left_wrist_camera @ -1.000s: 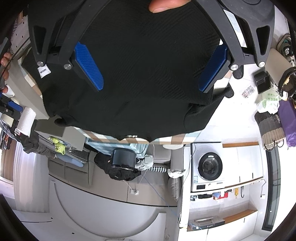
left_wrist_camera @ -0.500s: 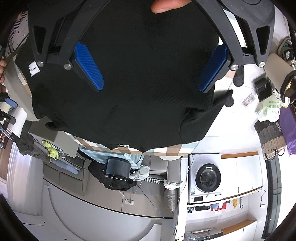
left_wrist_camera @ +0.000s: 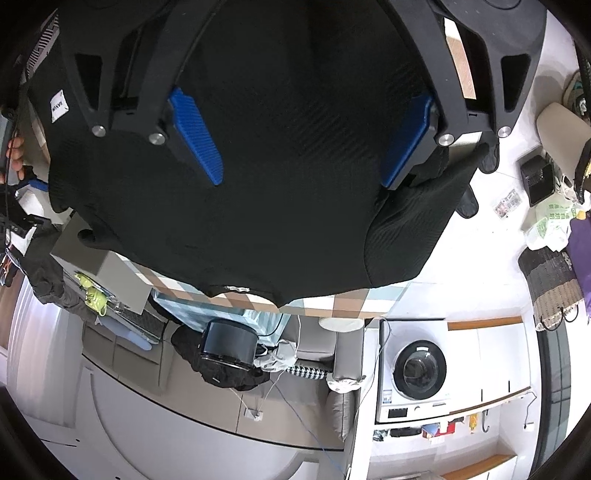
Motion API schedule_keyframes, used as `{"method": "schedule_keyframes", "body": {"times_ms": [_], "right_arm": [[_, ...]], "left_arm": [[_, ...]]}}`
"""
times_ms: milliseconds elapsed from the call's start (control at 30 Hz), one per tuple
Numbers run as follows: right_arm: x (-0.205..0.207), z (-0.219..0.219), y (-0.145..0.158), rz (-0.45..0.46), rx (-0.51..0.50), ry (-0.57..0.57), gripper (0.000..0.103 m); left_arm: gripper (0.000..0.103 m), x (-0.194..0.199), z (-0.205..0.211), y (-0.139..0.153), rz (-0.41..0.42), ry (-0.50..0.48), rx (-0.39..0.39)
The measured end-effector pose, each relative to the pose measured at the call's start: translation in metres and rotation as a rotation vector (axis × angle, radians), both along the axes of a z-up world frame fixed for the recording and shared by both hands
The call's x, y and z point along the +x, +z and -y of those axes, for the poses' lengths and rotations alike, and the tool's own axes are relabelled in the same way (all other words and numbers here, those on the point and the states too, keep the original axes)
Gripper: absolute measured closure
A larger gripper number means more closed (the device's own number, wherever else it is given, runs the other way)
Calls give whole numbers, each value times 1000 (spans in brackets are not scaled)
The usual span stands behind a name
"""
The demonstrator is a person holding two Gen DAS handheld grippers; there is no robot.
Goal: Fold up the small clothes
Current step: 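Grasp the sweater side and sleeve with the right tool and lift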
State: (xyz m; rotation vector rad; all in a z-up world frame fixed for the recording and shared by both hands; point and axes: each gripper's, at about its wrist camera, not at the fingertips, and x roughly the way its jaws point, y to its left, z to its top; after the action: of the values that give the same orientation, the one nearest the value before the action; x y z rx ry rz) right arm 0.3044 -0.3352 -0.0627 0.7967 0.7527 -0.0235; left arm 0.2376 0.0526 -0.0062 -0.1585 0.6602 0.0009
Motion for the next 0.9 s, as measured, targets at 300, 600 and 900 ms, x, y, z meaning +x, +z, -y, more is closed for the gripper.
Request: {"method": "schedule_keyframes", "body": {"times_ms": [300,600,900], "right_arm": [[46,25,-31,-117,37,-77,24],[67,9,-31,-171,-142,-81,71],[50,17,-7,-105,-196,-174,98]], "left_arm": [[17,46,-3,-16,-31,2,-8],[17,59,1,-25,-33,-11,-7],[17,51,-2,-27,-19,-1,-27]]}}
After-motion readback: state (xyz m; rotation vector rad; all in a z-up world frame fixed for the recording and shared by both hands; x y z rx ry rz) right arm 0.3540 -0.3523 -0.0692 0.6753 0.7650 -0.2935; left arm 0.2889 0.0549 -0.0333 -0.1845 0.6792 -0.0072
